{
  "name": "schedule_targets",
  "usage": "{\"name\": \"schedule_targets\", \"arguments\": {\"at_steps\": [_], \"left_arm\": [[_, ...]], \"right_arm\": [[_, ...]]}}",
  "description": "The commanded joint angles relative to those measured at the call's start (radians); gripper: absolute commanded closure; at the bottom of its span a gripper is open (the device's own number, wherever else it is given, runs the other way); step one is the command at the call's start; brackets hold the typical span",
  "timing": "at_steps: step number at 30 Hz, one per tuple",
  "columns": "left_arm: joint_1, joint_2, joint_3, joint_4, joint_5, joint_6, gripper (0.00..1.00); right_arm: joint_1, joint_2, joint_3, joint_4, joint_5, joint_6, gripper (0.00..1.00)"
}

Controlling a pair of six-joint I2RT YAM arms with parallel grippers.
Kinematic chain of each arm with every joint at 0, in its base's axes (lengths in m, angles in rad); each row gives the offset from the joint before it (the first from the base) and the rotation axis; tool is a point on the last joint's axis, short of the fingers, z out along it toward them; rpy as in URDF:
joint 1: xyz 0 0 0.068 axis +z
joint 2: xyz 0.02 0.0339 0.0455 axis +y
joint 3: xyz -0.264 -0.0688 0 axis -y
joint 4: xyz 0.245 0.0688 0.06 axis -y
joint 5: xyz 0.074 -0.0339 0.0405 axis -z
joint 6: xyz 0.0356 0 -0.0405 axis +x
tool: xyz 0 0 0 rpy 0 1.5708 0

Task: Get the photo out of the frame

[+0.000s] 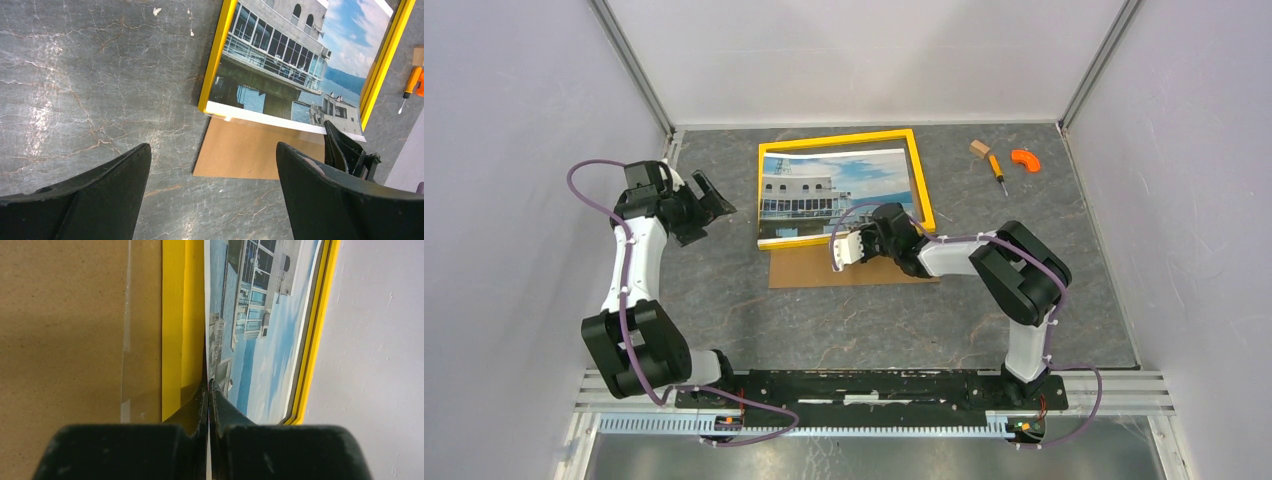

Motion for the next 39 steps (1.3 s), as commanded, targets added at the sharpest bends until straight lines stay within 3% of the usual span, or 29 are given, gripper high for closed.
{"name": "schedule_targets", "arguments": {"at_steps": [1, 17, 26, 32, 39], "left_arm": [[0.007, 0.004, 0.017, 0.03, 0.01, 0.041, 0.0], [0.009, 0.007, 0.009, 0.03, 0.028, 0.046, 0.0], [0.007, 0.021, 0.004, 0.035, 0.073, 0.08, 0.0], [0.007, 0.028, 0.007, 0.02, 0.08, 0.123, 0.0], [-0.014, 0.061, 0.033, 0.021, 0.039, 0.202, 0.0]], "right_arm": [[0.004, 0.013, 0.027, -0.078, -0.012, -0.025, 1.0], [0.003, 0.046, 0.161, -0.581, -0.173, 0.049, 1.0], [0.004, 0.062, 0.174, -0.673, -0.172, 0.123, 1.0], [0.003, 0.082, 0.222, -0.641, -0.044, 0.265, 1.0], [-0.002, 0.005, 0.221, -0.648, -0.041, 0.34, 0.64]]}}
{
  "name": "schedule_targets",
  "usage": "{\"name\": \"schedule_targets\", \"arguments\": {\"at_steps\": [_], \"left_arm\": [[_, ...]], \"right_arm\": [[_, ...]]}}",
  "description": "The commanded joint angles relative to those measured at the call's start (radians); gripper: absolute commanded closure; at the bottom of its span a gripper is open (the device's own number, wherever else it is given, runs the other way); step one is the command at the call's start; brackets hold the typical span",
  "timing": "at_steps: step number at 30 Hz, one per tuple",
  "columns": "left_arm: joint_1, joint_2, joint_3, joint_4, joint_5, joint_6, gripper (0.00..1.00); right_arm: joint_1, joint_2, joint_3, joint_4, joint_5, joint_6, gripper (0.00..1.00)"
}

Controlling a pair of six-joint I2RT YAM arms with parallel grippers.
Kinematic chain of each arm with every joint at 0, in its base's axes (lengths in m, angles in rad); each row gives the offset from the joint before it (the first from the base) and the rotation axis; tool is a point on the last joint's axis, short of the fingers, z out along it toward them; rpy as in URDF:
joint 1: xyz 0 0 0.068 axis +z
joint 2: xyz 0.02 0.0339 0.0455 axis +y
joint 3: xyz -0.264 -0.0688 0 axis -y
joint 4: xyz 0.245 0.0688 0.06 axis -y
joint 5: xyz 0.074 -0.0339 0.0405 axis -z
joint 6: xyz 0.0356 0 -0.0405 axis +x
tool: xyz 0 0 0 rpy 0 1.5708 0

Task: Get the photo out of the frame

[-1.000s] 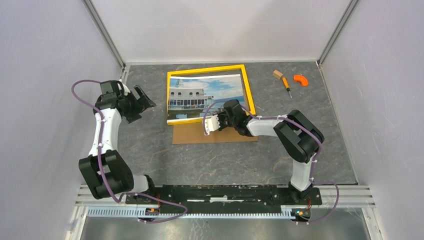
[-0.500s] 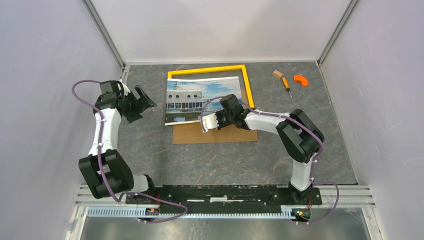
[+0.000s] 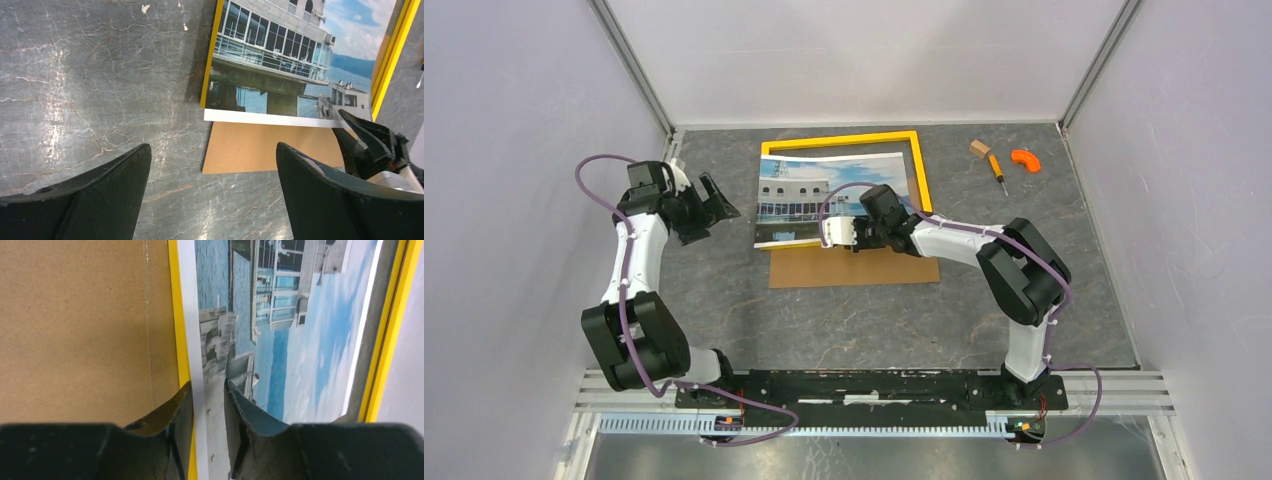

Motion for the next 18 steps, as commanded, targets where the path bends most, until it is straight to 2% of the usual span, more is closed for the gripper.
{"name": "schedule_targets", "arguments": {"at_steps": [1, 3, 7, 11, 15, 18], "left_arm": [[-0.016, 0.037, 0.04, 0.019, -0.025, 0.115, 0.0], [-0.032, 0.073, 0.061, 0.019, -0.036, 0.136, 0.0], [-0.075, 0.156, 0.104, 0.021, -0.059, 0.154, 0.0], [-0.086, 0.241, 0.159, 0.072, -0.051, 0.115, 0.0], [-0.092, 0.366, 0.256, 0.108, 0.0, 0.066, 0.0], [-0.109, 0.451, 0.341, 0.113, 0.0, 0.067, 0.0]], "right_arm": [[-0.004, -0.02, -0.026, -0.204, -0.005, 0.111, 0.61], [-0.004, -0.043, -0.038, -0.212, 0.004, 0.121, 0.48], [-0.024, -0.085, -0.012, -0.257, 0.01, 0.152, 0.33], [-0.069, -0.156, 0.066, -0.334, -0.081, 0.229, 0.21], [-0.148, -0.159, 0.194, -0.434, -0.198, 0.347, 0.14], [-0.226, -0.125, 0.274, -0.448, -0.238, 0.464, 0.14]]}}
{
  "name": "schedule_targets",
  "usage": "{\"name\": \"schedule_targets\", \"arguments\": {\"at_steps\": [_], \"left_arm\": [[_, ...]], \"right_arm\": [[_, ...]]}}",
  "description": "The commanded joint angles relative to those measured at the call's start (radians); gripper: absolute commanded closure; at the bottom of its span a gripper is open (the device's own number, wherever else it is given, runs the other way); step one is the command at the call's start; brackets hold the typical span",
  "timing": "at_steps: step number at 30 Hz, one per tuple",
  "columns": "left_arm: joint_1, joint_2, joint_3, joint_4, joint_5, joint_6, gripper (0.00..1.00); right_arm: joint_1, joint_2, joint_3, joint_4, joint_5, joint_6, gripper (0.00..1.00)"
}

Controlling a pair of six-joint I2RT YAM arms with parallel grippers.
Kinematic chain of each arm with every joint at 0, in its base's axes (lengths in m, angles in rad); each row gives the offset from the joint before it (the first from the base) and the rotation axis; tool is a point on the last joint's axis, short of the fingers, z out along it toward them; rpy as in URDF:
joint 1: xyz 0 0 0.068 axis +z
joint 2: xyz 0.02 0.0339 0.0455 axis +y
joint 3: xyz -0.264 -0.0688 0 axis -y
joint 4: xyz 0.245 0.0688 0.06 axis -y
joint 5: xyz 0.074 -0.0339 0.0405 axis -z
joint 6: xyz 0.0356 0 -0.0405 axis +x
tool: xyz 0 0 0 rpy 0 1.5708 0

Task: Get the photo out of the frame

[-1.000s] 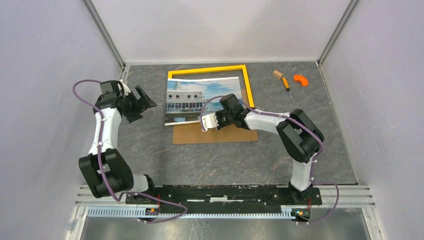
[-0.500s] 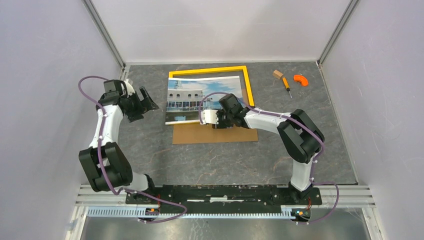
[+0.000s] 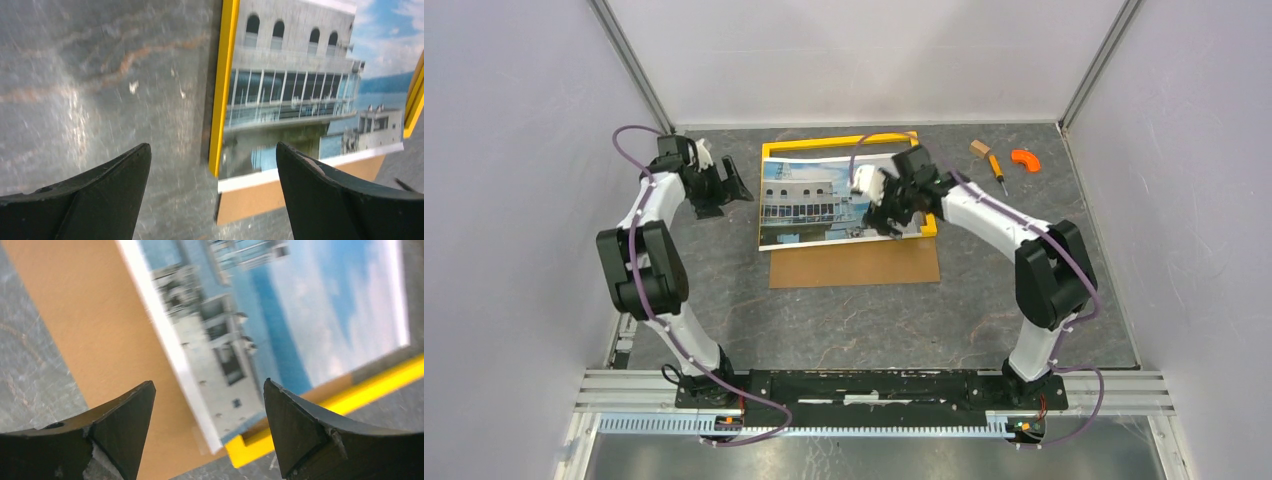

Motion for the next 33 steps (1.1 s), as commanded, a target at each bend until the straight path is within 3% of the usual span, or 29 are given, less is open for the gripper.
{"name": "schedule_targets", "arguments": {"at_steps": [1, 6, 11, 23, 28, 33], "left_arm": [[-0.024, 0.113, 0.147, 0.063, 0.022, -0.016, 0.0], [-0.051, 0.233, 0.263, 0.052, 0.033, -0.014, 0.0], [-0.095, 0.298, 0.319, 0.048, 0.004, 0.019, 0.0], [-0.122, 0.399, 0.319, 0.042, 0.038, 0.062, 0.04], [-0.139, 0.402, 0.288, 0.037, 0.077, 0.071, 0.05], [-0.173, 0.377, 0.229, 0.031, 0.129, 0.098, 0.13]], "right_arm": [[-0.117, 0.004, 0.151, -0.056, -0.105, 0.217, 0.14], [-0.3, 0.142, 0.27, -0.042, -0.12, 0.426, 0.17], [-0.398, 0.23, 0.303, -0.009, -0.107, 0.481, 0.21], [-0.424, 0.375, 0.293, 0.009, -0.195, 0.485, 0.36], [-0.433, 0.372, 0.239, -0.009, -0.226, 0.478, 0.39], [-0.44, 0.333, 0.178, -0.028, -0.237, 0.452, 0.44]]}}
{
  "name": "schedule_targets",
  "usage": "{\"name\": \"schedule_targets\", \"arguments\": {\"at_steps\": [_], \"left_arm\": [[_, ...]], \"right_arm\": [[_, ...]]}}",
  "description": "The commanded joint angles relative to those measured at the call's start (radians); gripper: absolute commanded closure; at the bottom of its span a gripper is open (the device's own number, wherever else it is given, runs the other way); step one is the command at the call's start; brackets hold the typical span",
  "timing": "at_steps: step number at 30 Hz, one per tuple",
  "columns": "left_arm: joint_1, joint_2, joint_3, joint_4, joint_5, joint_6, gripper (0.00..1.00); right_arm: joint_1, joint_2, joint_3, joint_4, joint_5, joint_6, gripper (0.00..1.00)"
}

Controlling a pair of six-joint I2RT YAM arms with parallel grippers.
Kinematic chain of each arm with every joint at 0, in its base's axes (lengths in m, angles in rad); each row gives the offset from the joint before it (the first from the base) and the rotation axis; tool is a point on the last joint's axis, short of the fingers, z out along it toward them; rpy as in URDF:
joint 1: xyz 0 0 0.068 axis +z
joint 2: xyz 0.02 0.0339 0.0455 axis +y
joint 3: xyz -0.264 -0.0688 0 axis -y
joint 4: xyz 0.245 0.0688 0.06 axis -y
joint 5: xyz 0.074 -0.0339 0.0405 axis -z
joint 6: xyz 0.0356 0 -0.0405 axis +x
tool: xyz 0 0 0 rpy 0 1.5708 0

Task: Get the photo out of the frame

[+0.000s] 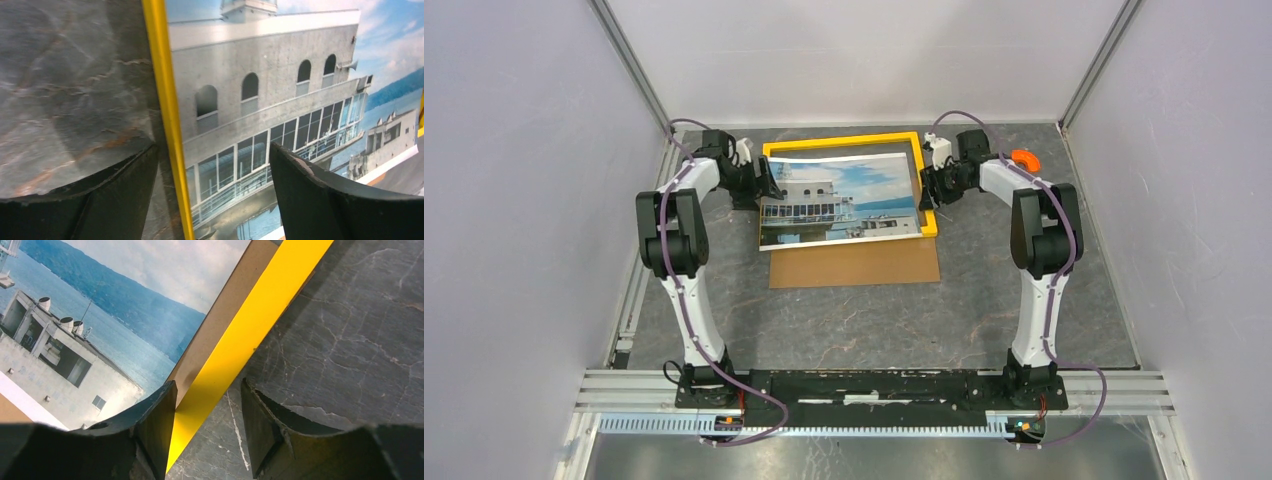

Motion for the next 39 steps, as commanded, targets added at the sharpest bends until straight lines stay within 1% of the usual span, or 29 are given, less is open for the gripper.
{"name": "schedule_targets", "arguments": {"at_steps": [1, 3, 5, 7, 10, 12, 20, 24, 26, 28, 29, 32, 33, 36, 38, 39], "left_arm": [[-0.045, -0.032, -0.068, -0.004, 0.072, 0.088, 0.16], [-0.051, -0.058, -0.096, -0.003, 0.078, 0.105, 0.2], [-0.051, -0.089, -0.126, -0.003, 0.084, 0.117, 0.28], [-0.051, -0.118, -0.157, -0.003, 0.082, 0.117, 0.32], [-0.051, -0.166, -0.219, -0.003, 0.082, 0.117, 0.38], [-0.051, -0.203, -0.263, -0.003, 0.081, 0.128, 0.39], [-0.052, -0.283, -0.397, -0.015, 0.066, 0.163, 0.39], [-0.051, -0.297, -0.429, -0.014, 0.059, 0.166, 0.37], [-0.051, -0.299, -0.431, -0.011, 0.059, 0.164, 0.34], [-0.052, -0.301, -0.426, -0.012, 0.052, 0.161, 0.27], [-0.052, -0.306, -0.422, -0.018, 0.044, 0.162, 0.23], [-0.052, -0.329, -0.404, -0.038, -0.006, 0.165, 0.12], [-0.051, -0.345, -0.403, -0.039, -0.024, 0.16, 0.09], [-0.052, -0.402, -0.409, -0.017, -0.081, 0.147, 0.05], [-0.051, -0.442, -0.416, 0.005, -0.132, 0.136, 0.0], [-0.051, -0.455, -0.419, 0.016, -0.147, 0.132, 0.0]], "right_arm": [[-0.009, -0.04, -0.076, -0.05, -0.025, -0.025, 0.46], [-0.009, -0.067, -0.104, -0.054, -0.029, -0.04, 0.48], [-0.009, -0.093, -0.135, -0.054, -0.03, -0.052, 0.52], [-0.01, -0.112, -0.16, -0.067, -0.032, -0.066, 0.58], [-0.01, -0.142, -0.217, -0.078, -0.025, -0.081, 0.63], [-0.008, -0.166, -0.274, -0.076, -0.022, -0.088, 0.67], [-0.005, -0.253, -0.476, -0.053, -0.045, -0.097, 0.71], [0.003, -0.303, -0.576, -0.026, -0.051, -0.089, 0.71], [0.004, -0.32, -0.593, -0.015, -0.053, -0.08, 0.69], [0.003, -0.323, -0.587, -0.013, -0.055, -0.07, 0.65], [0.003, -0.326, -0.58, -0.015, -0.058, -0.067, 0.61], [0.002, -0.347, -0.564, -0.035, -0.051, -0.074, 0.46], [-0.001, -0.359, -0.56, -0.041, -0.048, -0.08, 0.43], [-0.01, -0.385, -0.554, -0.06, -0.043, -0.088, 0.36], [-0.014, -0.402, -0.554, -0.066, -0.043, -0.09, 0.34], [-0.014, -0.407, -0.554, -0.066, -0.042, -0.09, 0.34]]}}
